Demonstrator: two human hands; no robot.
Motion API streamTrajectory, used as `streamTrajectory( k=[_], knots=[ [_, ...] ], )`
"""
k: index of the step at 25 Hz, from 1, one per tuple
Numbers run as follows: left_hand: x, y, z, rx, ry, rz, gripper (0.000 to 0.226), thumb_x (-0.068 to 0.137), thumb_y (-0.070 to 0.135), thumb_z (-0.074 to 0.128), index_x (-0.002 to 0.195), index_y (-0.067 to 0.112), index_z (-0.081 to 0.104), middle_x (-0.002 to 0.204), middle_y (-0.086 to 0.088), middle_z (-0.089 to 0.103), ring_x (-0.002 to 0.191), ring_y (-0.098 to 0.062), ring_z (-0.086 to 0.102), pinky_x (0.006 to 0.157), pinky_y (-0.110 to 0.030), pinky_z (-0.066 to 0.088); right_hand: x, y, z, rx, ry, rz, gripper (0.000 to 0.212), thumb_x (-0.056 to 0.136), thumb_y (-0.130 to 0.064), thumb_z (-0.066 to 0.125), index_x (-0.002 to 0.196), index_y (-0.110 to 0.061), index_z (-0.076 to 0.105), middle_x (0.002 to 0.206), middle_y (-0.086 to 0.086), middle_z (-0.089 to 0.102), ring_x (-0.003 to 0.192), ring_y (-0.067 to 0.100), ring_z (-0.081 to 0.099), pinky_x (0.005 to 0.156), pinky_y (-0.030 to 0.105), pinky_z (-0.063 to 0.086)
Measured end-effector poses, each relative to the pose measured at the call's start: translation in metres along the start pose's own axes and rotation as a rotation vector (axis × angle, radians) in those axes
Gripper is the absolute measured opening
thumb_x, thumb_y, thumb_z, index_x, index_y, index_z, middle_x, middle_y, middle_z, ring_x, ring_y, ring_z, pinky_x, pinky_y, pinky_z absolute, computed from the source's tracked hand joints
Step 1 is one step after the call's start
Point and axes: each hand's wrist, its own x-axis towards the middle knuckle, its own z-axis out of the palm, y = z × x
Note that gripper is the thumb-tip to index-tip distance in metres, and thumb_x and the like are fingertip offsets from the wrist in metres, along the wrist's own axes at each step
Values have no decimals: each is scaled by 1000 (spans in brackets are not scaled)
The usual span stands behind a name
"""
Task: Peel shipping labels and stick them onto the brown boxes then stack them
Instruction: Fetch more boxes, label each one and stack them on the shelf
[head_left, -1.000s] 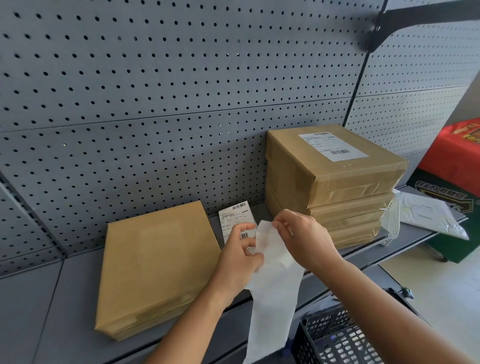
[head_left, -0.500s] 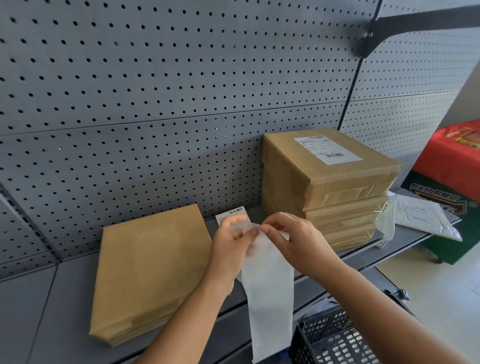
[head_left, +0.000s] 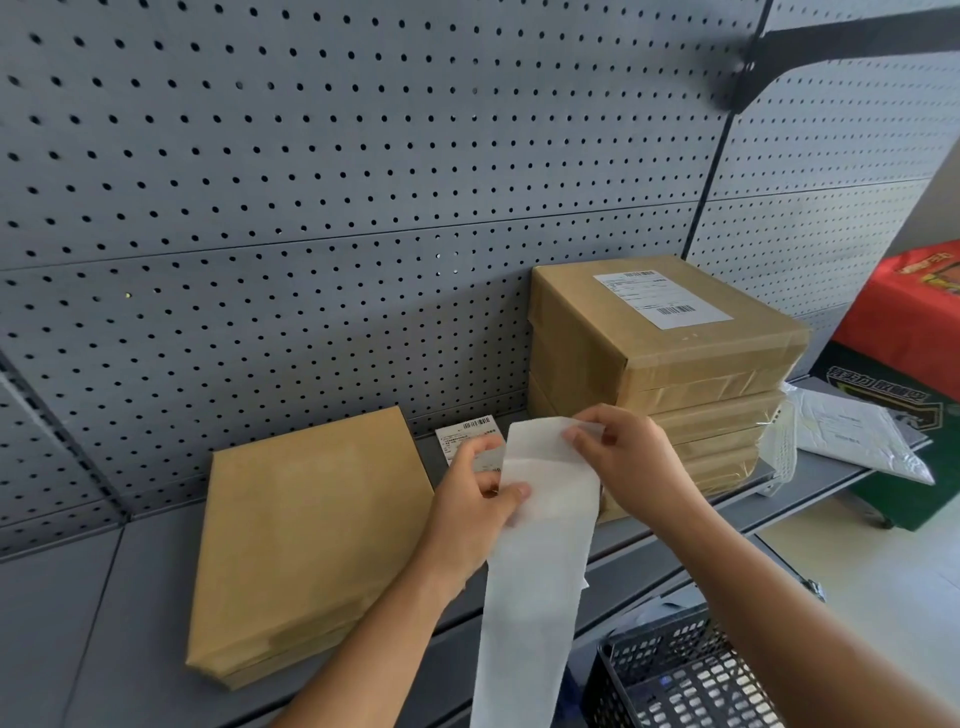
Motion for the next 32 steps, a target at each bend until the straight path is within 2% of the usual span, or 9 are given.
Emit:
streamTrajectory(
  k=[4,8,11,14,17,20,24,27,32],
  knots=[
    [-2,3,-3,-5,-43,-64,43,94,14,71,128,29,50,99,0,81,84,-16,79,72,-29,64,5,-9,-1,7,43,-24,8,95,-36,61,93,-30,67,81,-5,67,75,16,63,66,38,56],
    [4,10,-2,-141,39,-87,34,91,37,74,119,30,57,105,-1,79,91,-15,78,82,-39,65,0,-17,2,45,6,-102,9,95,-35,61,91,-29,66,82,-6,69,74,15,65,67,41,59],
    [12,14,-2,-217,128,-61,29,93,29,74,119,23,63,101,-2,80,86,-13,78,74,-33,64,-4,-18,4,81,-36,-136,5,93,-34,65,95,-30,67,87,-10,71,79,12,67,71,39,60],
    [16,15,-3,-243,161,-54,33,93,18,75,124,16,65,107,-7,79,87,-22,79,64,-27,61,-6,-12,2,122,-131,-162,21,89,-40,70,108,-34,65,98,-15,71,91,5,68,79,28,58],
    [16,14,-3,-255,165,-47,33,92,16,75,124,16,65,108,-7,79,88,-22,79,67,-30,63,-6,1,1,129,-218,-132,27,88,-38,71,113,-30,64,102,-13,72,94,4,69,83,28,59],
    [14,11,-3,-212,133,-26,35,92,14,75,125,20,63,108,-6,79,96,-25,77,82,-40,64,-1,10,2,92,-183,-77,10,94,-33,64,101,-28,69,93,-10,74,83,6,69,76,29,57],
    [9,8,-1,-152,62,3,42,91,10,75,127,22,57,105,-8,80,91,-23,78,81,-43,64,8,7,1,107,-86,-47,16,96,-30,61,86,-21,71,76,-2,70,59,5,55,57,24,45],
    [3,4,-1,-91,11,-22,45,91,11,76,128,23,53,103,-3,80,89,-19,79,77,-38,65,14,1,0,98,2,-63,23,96,-32,59,84,-15,67,76,7,67,60,20,55,57,38,46],
    [0,0,-4,7,-43,-94,47,90,17,74,129,30,51,112,-1,76,99,-17,74,79,-31,62,13,-12,-2,57,74,-132,28,97,-34,59,77,-15,62,69,8,59,56,14,44,56,31,38]
  ],
)
